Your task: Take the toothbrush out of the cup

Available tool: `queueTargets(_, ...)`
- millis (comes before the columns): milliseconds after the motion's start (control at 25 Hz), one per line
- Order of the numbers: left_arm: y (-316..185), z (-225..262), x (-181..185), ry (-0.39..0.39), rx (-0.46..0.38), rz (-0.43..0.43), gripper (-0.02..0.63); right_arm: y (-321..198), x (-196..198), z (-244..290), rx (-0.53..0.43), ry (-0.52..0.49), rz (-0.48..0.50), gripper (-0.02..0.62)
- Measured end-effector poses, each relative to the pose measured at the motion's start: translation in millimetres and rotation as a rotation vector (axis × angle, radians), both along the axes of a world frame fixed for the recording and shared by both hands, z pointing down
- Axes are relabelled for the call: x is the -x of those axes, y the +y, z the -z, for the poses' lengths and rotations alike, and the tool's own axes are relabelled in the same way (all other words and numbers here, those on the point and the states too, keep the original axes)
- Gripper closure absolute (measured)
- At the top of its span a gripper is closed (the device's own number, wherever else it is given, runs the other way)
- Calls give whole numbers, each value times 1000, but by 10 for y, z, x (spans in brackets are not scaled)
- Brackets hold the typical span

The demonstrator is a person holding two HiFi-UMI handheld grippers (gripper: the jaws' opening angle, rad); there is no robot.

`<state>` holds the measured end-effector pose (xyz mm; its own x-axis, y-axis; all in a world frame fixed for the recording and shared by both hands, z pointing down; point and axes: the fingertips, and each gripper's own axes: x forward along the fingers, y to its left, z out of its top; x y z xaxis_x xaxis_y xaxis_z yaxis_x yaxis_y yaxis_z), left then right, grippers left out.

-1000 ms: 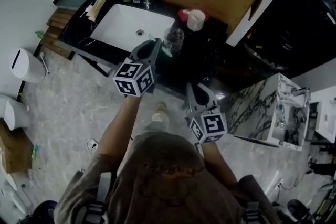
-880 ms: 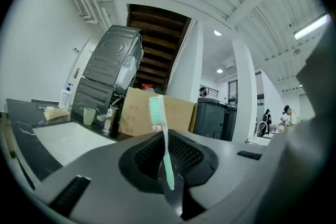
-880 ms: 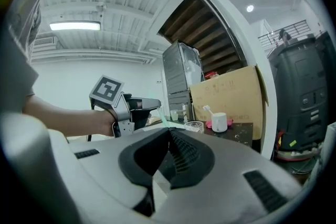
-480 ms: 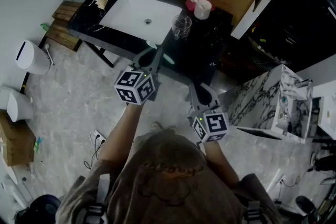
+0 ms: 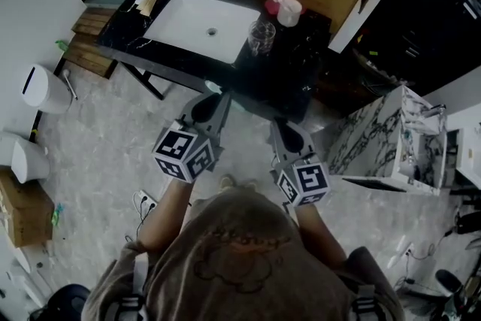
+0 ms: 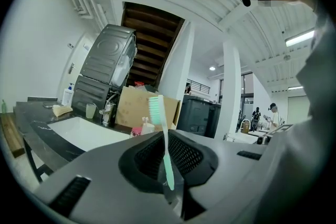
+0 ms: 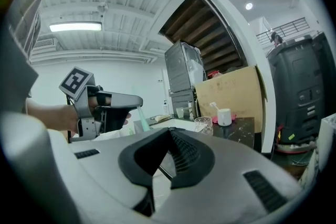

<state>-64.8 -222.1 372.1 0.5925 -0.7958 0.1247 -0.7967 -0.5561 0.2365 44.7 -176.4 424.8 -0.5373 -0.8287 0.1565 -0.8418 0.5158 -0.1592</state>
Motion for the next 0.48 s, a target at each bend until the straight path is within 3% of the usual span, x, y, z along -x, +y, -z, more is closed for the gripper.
queueTargets(480, 520, -72, 243, 53, 36, -37, 581, 171, 72, 194, -16, 6, 18, 591)
